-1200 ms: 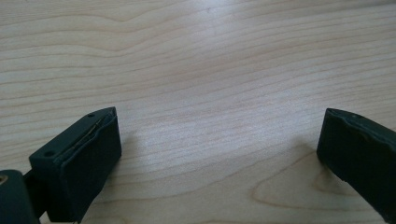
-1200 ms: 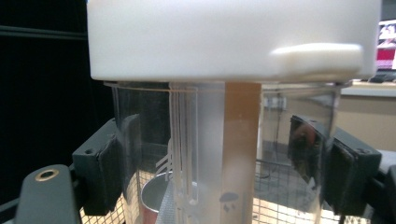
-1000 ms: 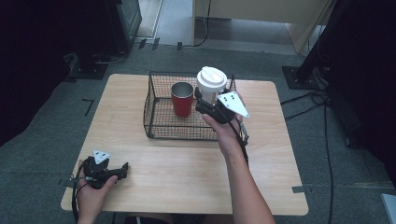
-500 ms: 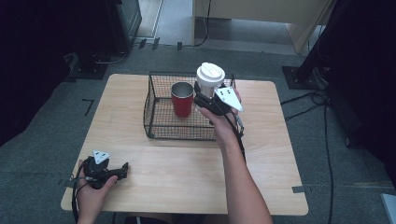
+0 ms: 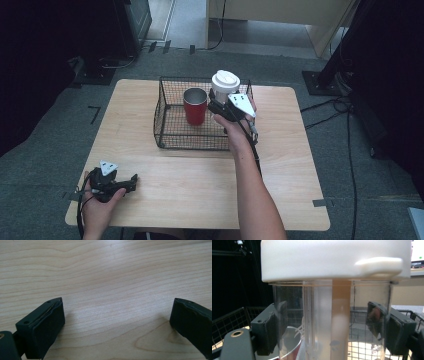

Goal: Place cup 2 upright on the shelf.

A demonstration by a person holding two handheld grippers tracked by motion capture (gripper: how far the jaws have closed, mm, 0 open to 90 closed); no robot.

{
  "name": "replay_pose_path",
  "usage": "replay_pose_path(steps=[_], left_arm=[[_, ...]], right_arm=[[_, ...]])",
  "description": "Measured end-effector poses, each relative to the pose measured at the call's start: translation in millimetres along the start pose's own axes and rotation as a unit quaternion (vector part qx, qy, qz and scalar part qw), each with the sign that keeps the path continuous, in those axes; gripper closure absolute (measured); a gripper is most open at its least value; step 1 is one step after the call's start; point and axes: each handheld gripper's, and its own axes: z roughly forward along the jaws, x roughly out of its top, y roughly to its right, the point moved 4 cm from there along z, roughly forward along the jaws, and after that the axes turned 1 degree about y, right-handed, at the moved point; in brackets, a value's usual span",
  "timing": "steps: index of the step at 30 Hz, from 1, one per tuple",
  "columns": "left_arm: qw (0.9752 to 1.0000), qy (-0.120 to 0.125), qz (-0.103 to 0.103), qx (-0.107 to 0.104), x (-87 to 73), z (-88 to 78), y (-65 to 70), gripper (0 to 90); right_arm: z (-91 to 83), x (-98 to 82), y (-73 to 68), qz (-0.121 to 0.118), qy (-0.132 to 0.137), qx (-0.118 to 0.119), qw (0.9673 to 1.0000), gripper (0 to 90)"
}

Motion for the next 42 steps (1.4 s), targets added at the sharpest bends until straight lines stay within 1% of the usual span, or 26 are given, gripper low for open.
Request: replay_pose_path(steps=[4,9,11,19,22,27,32,34,42], left_arm=[[1.0,0.0,0.0,0.0,0.0,0.0,0.0,0.5],[1.0,0.0,0.0,0.0,0.0,0.0,0.0,0.5],[1.0,0.0,0.0,0.0,0.0,0.0,0.0,0.5],[1.0,0.0,0.0,0.0,0.1,0.1,0.1,0.5],[1.0,0.0,0.0,-0.001,0.1,0.1,0.1,0.5],[1.0,0.0,0.0,-0.001,0.0,0.1,0.0,0.5],[1.0,0.0,0.0,0.0,0.0,0.1,0.1,0.5],[1.0,0.0,0.0,-0.001,0.1,0.1,0.0,0.5],[1.0,0.0,0.0,-0.001,0.0,0.1,0.1,0.5]], right_arm=[[2.5,-5.5,0.0,-0.003,-0.01,-0.004,0.9999,16.4],[5.8,-14.4,2.3,-0.002,-0.025,-0.016,0.9996,16.5],[6.9,-16.9,2.2,-0.011,-0.029,-0.017,0.9994,16.4],[9.9,-26.2,1.7,-0.006,-0.05,-0.02,0.9985,16.3],[10.9,-27.0,3.6,0.005,-0.055,-0.025,0.9982,16.3],[12.9,-30.5,5.4,0.009,-0.08,-0.027,0.9964,16.1],[15.9,-33.6,4.9,0.007,-0.104,-0.028,0.9941,15.9],[17.0,-35.2,5.2,0.002,-0.115,-0.029,0.9929,15.8],[17.2,-34.3,4.6,-0.003,-0.119,-0.031,0.9924,15.7]])
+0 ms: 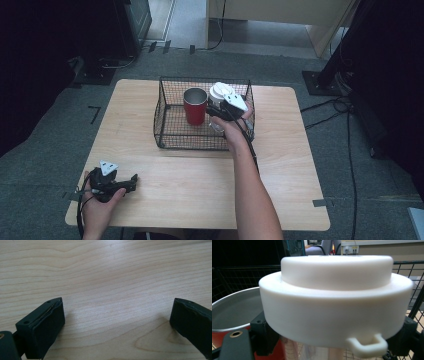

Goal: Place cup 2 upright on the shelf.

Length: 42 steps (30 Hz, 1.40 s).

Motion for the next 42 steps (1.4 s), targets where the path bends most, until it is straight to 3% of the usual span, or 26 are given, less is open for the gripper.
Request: replay_pose_path(steps=[3,7,12,18,34,42], left_arm=[[1.0,0.0,0.0,0.0,0.0,0.0,0.0,0.5],[1.0,0.0,0.0,0.0,0.0,0.0,0.0,0.5],[1.0,0.0,0.0,0.0,0.0,0.0,0.0,0.5],[1.0,0.0,0.0,0.0,0.0,0.0,0.0,0.5],[1.0,0.0,-0.001,0.0,0.1,0.1,0.1,0.5],[1.0,0.0,0.0,0.0,0.0,0.0,-0.1,0.5]], right_arm=[[-0.5,1.0,-0.3,-0.004,0.005,-0.007,1.0,13.5],[-1.6,0.3,-4.5,-0.003,-0.01,-0.005,0.9999,3.9],[-3.7,1.5,-8.1,-0.026,0.0,0.003,0.9997,1.2],[-5.5,4.2,-8.7,-0.026,0.01,0.005,0.9996,0.0],[-20.2,26.5,-10.0,-0.033,0.069,0.01,0.9971,0.0],[-32.7,49.2,-18.0,-0.03,0.101,0.02,0.9942,0.0]])
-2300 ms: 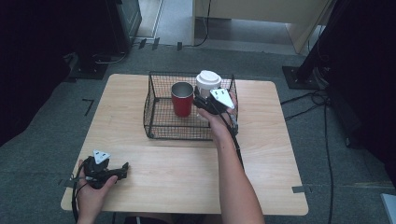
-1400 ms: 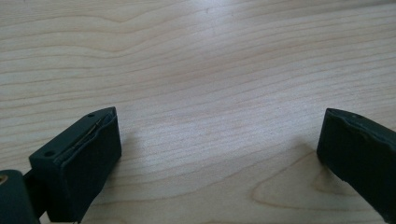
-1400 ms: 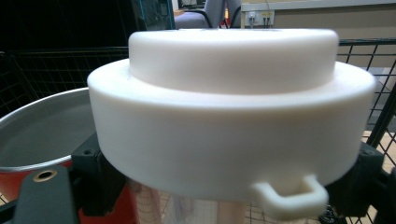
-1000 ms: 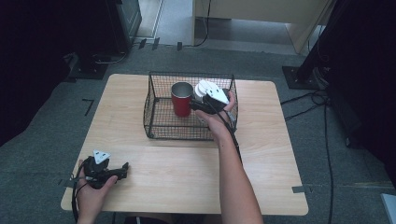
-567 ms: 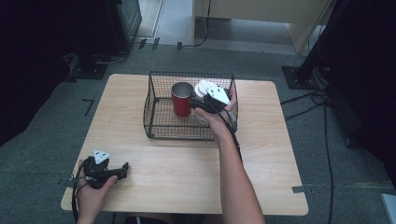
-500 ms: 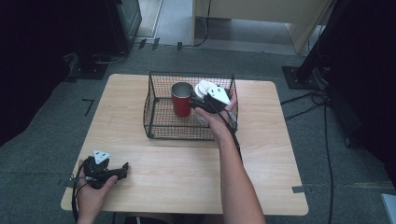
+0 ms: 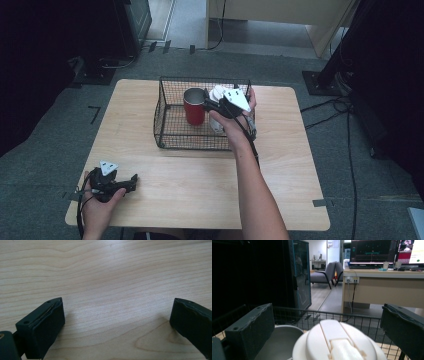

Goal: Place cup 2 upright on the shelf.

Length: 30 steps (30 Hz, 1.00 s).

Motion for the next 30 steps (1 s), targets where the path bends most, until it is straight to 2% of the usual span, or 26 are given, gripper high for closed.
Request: replay_pose_path(steps=[8,14,19,30], left_arm=[[1.0,0.001,-0.001,0.0,0.0,0.1,0.1,0.5],[1.0,0.001,-0.001,0.0,0.1,0.1,0.1,0.5],[1.0,0.001,-0.001,0.0,0.1,0.1,0.1,0.5],[1.0,0.001,-0.001,0.0,0.1,0.1,0.1,0.5]], right_arm=[[-16.8,20.5,-7.7,0.005,0.018,0.013,0.9997,0.0],[-33.8,30.1,-7.6,0.009,0.021,0.017,0.9996,0.0],[-49.2,29.9,-1.9,0.01,0.021,0.016,0.9996,0.0],[-83.4,15.5,15.8,0.005,0.016,0.014,0.9998,0.0]])
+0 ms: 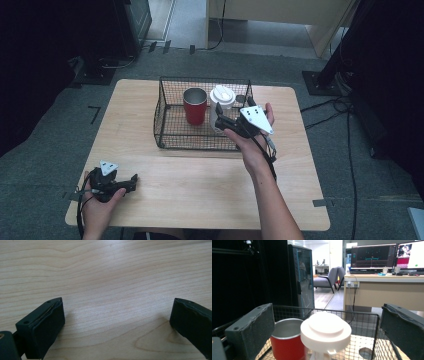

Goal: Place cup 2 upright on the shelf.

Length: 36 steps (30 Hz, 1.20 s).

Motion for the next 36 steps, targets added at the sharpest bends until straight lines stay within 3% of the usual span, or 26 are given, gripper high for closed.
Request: replay_pose_path(steps=[8,36], left_arm=[[1.0,0.0,0.0,0.0,0.0,0.0,0.0,0.5],[1.0,-0.001,0.001,0.0,-0.1,-0.1,-0.1,0.5]], right_arm=[[-22.9,-12.4,12.2,-0.015,-0.006,-0.005,0.9998,0.0],[-89.8,-70.7,70.2,0.004,-0.037,-0.06,0.9975,0.0]])
